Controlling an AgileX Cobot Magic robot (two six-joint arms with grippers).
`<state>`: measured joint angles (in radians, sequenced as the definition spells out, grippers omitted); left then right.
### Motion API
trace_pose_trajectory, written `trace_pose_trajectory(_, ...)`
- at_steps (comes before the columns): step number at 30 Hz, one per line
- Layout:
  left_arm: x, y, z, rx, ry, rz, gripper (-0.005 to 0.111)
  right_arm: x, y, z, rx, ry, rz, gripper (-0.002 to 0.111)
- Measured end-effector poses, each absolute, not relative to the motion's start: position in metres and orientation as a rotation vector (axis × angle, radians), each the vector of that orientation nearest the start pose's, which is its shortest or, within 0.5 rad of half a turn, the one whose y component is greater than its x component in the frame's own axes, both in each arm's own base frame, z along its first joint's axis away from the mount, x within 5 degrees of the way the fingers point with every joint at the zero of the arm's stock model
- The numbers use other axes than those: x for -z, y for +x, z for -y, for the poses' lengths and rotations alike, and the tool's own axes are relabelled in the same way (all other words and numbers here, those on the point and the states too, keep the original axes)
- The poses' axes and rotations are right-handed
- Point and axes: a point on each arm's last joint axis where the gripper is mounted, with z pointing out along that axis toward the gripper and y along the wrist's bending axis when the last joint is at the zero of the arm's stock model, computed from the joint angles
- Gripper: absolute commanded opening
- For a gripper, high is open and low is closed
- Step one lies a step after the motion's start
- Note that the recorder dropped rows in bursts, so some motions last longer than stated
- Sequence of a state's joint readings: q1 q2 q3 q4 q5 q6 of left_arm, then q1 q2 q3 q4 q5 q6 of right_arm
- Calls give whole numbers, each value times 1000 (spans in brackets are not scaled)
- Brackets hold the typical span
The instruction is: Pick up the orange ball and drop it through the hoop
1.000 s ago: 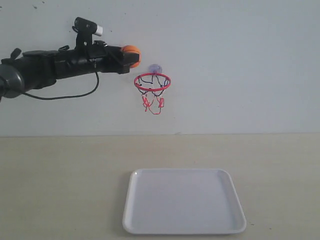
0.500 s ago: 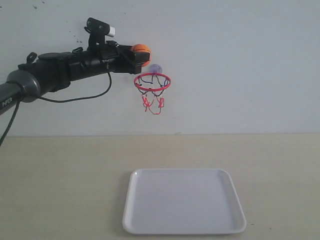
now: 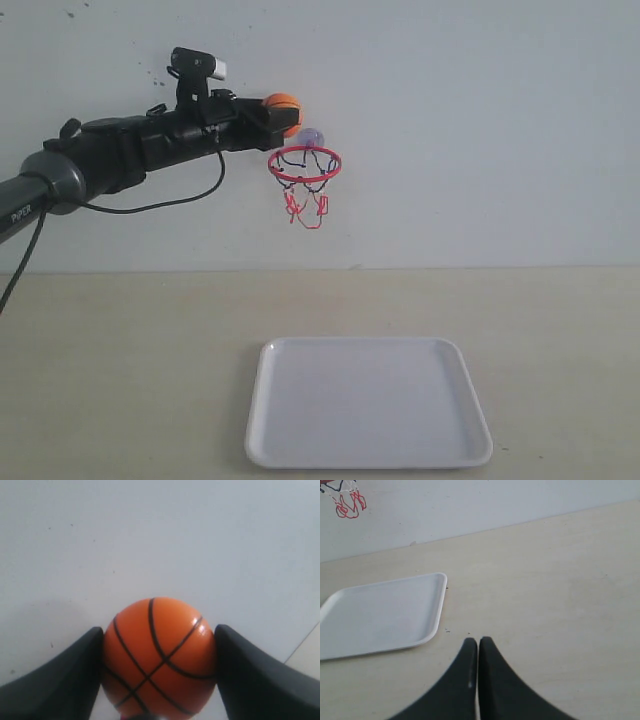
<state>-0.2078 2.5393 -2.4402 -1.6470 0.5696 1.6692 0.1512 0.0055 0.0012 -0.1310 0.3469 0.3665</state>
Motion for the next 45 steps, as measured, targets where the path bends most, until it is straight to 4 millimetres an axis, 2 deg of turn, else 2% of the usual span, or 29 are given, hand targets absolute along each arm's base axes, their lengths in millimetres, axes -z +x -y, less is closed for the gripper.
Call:
trace_pose_trajectory(7,-272,555,173,684,636,-1436,4,-181,54,-4,-236,116,-1837,0)
trace_pose_trajectory(15,-261,557,175,737,621,-1448,5,-181,54,-4,-236,116,-1837,0)
trace_pose_trajectory(16,-261,557,175,739,619,-1444,7,-181,54,-4,-236,116,-1837,0)
trace_pose_trajectory(18,-261,557,175,747,619,-1435,20,-181,54,-4,-236,116,-1837,0)
trace_pose_trajectory(19,-261,556,175,755,620,-1431,33,-181,54,-4,-236,116,-1837,0)
trace_pose_trajectory(21,-262,555,176,766,625,-1421,47,-181,54,-4,-236,116,-1837,0)
trace_pose_trajectory(23,-262,556,177,760,622,-1423,55,-181,54,-4,-236,116,-1837,0)
trace_pose_trajectory(29,-261,559,174,724,585,-1440,65,-181,54,-4,-236,116,-1837,0)
trace_pose_trajectory(45,-261,560,173,717,567,-1446,66,-181,54,-4,-236,116,-1837,0)
